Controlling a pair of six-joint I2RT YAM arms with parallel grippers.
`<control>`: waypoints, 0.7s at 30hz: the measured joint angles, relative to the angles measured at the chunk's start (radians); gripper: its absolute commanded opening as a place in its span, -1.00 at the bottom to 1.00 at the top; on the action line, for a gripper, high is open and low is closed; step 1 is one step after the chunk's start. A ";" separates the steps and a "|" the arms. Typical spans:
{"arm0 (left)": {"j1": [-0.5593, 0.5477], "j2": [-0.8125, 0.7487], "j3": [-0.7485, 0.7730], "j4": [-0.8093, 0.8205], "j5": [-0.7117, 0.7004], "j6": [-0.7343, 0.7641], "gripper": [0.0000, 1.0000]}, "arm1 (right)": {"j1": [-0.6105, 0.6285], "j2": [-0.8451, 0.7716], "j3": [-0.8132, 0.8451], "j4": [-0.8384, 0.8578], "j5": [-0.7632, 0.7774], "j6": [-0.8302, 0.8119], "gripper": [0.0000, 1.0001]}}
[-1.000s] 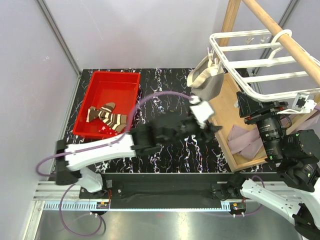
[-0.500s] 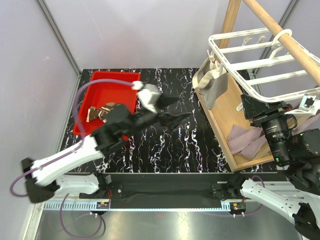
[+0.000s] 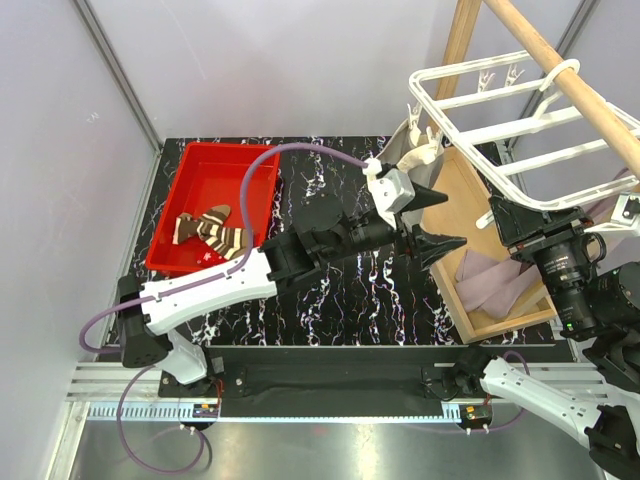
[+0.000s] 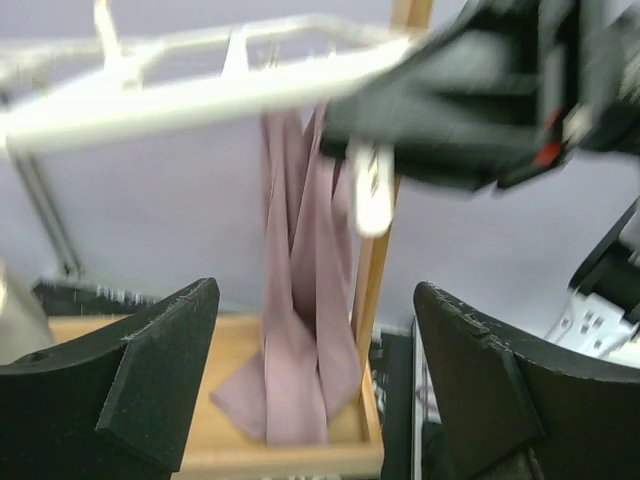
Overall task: Clip the socks to the hanger
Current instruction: Open the clamp at the hanger.
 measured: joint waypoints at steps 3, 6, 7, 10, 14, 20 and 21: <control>-0.015 0.024 0.074 0.014 0.003 0.017 0.66 | 0.000 0.004 0.005 -0.008 -0.006 0.011 -1.00; -0.022 0.059 0.149 0.008 0.003 0.028 0.61 | 0.000 0.008 0.005 -0.012 -0.012 0.022 -1.00; -0.024 0.069 0.166 0.006 0.005 0.031 0.58 | 0.000 0.008 0.005 -0.013 -0.013 0.025 -1.00; -0.027 0.095 0.192 -0.017 0.009 0.036 0.52 | 0.000 0.008 0.007 -0.019 -0.018 0.034 -1.00; -0.030 0.130 0.217 -0.060 0.024 0.044 0.37 | 0.000 0.008 0.008 -0.026 -0.024 0.044 -1.00; -0.037 0.185 0.281 -0.116 0.040 0.055 -0.25 | 0.000 0.008 0.008 -0.032 -0.032 0.051 -1.00; -0.037 0.189 0.289 -0.119 0.042 0.053 -0.38 | 0.000 0.008 0.008 -0.034 -0.032 0.051 -1.00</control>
